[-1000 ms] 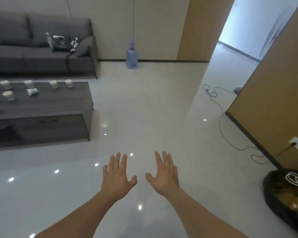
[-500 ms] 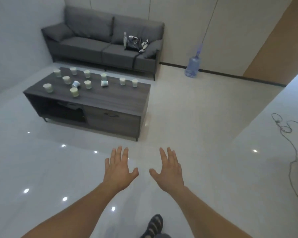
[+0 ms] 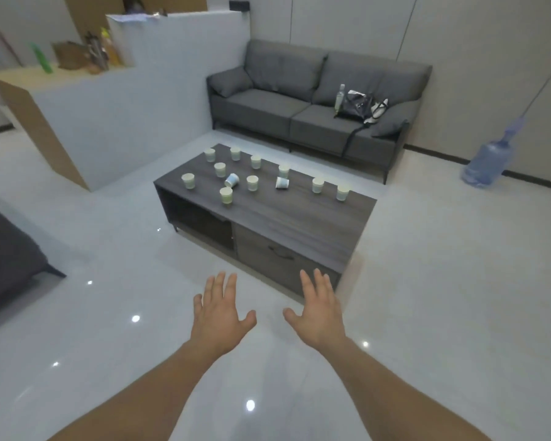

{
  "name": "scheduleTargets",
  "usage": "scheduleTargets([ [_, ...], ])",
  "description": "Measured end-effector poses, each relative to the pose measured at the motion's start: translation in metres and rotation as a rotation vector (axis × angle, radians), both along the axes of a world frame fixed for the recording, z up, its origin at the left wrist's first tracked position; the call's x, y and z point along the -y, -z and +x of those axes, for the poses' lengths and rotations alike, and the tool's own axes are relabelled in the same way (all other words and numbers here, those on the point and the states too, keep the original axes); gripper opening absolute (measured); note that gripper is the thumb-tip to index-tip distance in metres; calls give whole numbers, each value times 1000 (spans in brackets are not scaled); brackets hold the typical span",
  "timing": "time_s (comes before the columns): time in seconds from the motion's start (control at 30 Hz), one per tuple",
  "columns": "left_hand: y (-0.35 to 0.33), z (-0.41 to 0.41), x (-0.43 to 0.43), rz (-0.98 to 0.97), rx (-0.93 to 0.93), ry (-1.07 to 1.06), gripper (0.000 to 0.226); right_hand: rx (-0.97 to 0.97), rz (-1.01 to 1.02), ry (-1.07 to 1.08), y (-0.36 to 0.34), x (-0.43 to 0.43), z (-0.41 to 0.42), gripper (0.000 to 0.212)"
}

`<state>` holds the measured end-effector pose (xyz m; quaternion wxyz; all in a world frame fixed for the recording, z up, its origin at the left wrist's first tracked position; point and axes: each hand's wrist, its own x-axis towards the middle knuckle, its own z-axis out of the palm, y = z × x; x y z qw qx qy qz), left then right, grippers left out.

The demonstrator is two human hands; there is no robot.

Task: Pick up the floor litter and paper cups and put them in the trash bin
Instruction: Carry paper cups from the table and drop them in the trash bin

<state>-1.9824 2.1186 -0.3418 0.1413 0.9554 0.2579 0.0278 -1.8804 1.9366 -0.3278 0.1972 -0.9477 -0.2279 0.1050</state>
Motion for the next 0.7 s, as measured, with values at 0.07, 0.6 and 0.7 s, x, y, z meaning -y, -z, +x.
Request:
scheduleTargets([
  [0.07,0,15,-15,1,-16,-28,88,-13,-16,-38,-1,-21,21,86],
  [0.6,24,203,-262,-57,21,-72,96,-3,-29,-59,9,-267,212,88],
  [0.7,23,230,-313,-50,2,-77,99,-26,-46,-68,8,-312,237,90],
])
